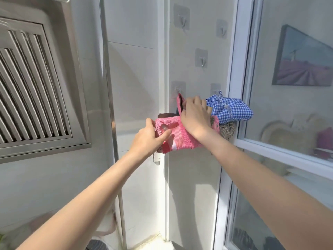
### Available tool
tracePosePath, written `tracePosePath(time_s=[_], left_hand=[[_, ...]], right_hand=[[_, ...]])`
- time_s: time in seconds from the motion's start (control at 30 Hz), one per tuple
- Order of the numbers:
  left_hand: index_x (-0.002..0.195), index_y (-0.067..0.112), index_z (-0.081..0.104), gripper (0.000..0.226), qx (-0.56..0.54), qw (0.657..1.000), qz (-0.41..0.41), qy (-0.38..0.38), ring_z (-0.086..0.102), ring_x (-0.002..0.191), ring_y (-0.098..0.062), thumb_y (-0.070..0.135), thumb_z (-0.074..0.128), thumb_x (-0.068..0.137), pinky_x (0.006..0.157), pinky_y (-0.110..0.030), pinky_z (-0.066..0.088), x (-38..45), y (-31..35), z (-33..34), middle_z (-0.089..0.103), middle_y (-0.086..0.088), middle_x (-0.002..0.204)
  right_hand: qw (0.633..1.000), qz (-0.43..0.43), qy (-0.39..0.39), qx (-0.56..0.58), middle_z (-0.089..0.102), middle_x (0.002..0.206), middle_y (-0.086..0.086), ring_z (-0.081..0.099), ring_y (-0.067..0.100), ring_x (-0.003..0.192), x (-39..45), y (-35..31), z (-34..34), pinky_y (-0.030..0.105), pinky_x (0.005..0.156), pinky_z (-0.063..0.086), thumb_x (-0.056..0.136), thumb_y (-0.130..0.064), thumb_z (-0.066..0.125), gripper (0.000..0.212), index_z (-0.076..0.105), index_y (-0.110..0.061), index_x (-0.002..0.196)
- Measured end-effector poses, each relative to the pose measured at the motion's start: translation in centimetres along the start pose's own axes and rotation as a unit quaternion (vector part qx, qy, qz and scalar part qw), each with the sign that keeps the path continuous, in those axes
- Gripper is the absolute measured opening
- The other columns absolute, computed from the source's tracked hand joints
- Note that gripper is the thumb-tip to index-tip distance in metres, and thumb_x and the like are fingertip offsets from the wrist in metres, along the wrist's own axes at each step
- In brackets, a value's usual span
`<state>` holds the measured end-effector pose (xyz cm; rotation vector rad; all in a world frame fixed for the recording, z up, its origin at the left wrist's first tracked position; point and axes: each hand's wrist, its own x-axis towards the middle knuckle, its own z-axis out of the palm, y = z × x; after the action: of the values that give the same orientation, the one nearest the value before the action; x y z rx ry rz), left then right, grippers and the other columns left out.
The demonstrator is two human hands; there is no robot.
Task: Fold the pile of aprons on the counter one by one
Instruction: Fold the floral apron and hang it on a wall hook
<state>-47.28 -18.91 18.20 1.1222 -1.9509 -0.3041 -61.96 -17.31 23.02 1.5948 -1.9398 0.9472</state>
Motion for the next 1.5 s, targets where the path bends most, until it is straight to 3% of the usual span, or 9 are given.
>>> tracePosePath(time_s=[0.3,0.47,0.63,0.77,0.97,1.07,1.13,1.23,1.5], left_hand=[[0.111,0.011,0.038,0.030,0.013,0.999,-0.016,-0.047,0.062,0.089,-0.027,0.032,0.048,0.093,0.083,-0.037,0.050,-6.6,-5.5,-6.1,0.063,0.004,0.091],[0.117,0.005,0.041,0.031,0.093,0.984,-0.069,-0.137,0.058,0.099,-0.028,0.017,0.052,0.091,0.086,-0.035,0.043,-15.8,-14.7,-14.3,0.064,-0.008,0.107],[0.116,0.003,0.049,0.030,0.152,0.939,-0.223,-0.212,0.058,0.104,-0.029,0.018,0.056,0.090,0.086,-0.034,0.044,-27.7,-27.4,-22.4,0.060,-0.013,0.106],[0.114,0.003,0.054,0.024,0.183,0.893,-0.309,-0.273,0.056,0.106,-0.025,0.016,0.052,0.093,0.085,-0.028,0.041,-34.8,-33.8,-26.4,0.060,-0.012,0.114],[0.107,0.013,0.052,0.018,0.188,0.849,-0.364,-0.334,0.051,0.093,-0.018,0.026,0.048,0.095,0.072,-0.027,0.036,-41.9,-39.1,-28.0,0.050,-0.001,0.097],[0.091,0.016,0.043,0.016,0.214,0.820,-0.375,-0.376,0.049,0.081,-0.020,0.031,0.043,0.097,0.066,-0.027,0.031,-44.1,-40.6,-27.3,0.049,-0.003,0.091],[0.109,0.012,0.045,0.023,0.241,0.818,-0.361,-0.379,0.053,0.095,-0.026,0.031,0.046,0.096,0.067,-0.028,0.032,-44.6,-41.9,-26.8,0.051,-0.009,0.112],[0.133,0.008,0.036,0.044,0.255,0.822,-0.352,-0.368,0.048,0.079,-0.023,0.026,0.049,0.095,0.062,-0.029,0.033,-44.8,-43.5,-25.8,0.041,-0.011,0.126],[0.138,0.011,0.028,0.062,0.327,0.799,-0.355,-0.360,0.056,0.104,-0.030,0.032,0.060,0.090,0.068,-0.033,0.040,-44.3,-46.7,-22.9,0.038,-0.011,0.130]], right_hand=[[0.989,-0.119,0.047,0.073,0.046,0.120,0.012,0.040,0.030,0.114,-7.0,-9.7,-0.2,0.038,0.089,0.030,0.084,-0.004,0.046,0.026,0.056,-0.007,0.108],[0.955,-0.182,-0.190,0.140,0.052,0.113,0.013,0.049,0.029,0.111,-15.4,-21.4,4.5,0.033,0.088,0.037,0.089,-0.005,0.040,0.025,0.059,-0.007,0.105],[0.844,-0.288,-0.442,0.090,0.060,0.113,0.020,0.057,0.033,0.106,-27.1,-32.9,11.6,0.035,0.086,0.043,0.089,-0.010,0.045,0.027,0.063,-0.001,0.107],[0.799,-0.298,-0.520,0.050,0.065,0.100,0.010,0.061,0.029,0.095,-33.0,-37.7,16.9,0.038,0.081,0.050,0.089,-0.029,0.035,0.040,0.065,-0.006,0.103],[0.733,-0.290,-0.612,0.068,0.034,0.062,-0.002,0.029,0.011,0.053,-37.7,-40.3,20.3,0.025,0.051,0.025,0.098,-0.007,0.036,0.040,0.032,-0.017,0.059],[0.699,-0.328,-0.636,0.007,0.030,0.059,0.004,0.025,0.016,0.050,-40.9,-40.6,23.3,0.029,0.048,0.019,0.097,-0.004,0.035,0.040,0.027,-0.019,0.061],[0.679,-0.343,-0.647,-0.052,0.048,0.083,0.016,0.037,0.019,0.053,-42.3,-40.9,24.4,0.028,0.046,0.024,0.097,-0.001,0.034,0.026,0.049,-0.016,0.081],[0.701,-0.352,-0.607,-0.128,0.009,0.156,0.015,0.060,0.028,0.083,-43.7,-40.7,25.3,0.029,0.054,0.039,0.096,0.001,0.040,0.050,0.029,-0.005,0.144],[0.768,-0.383,-0.504,-0.096,0.056,0.103,0.009,0.061,0.023,0.084,-41.3,-41.7,27.5,0.030,0.062,0.039,0.090,0.004,0.049,0.018,0.058,-0.008,0.099]])
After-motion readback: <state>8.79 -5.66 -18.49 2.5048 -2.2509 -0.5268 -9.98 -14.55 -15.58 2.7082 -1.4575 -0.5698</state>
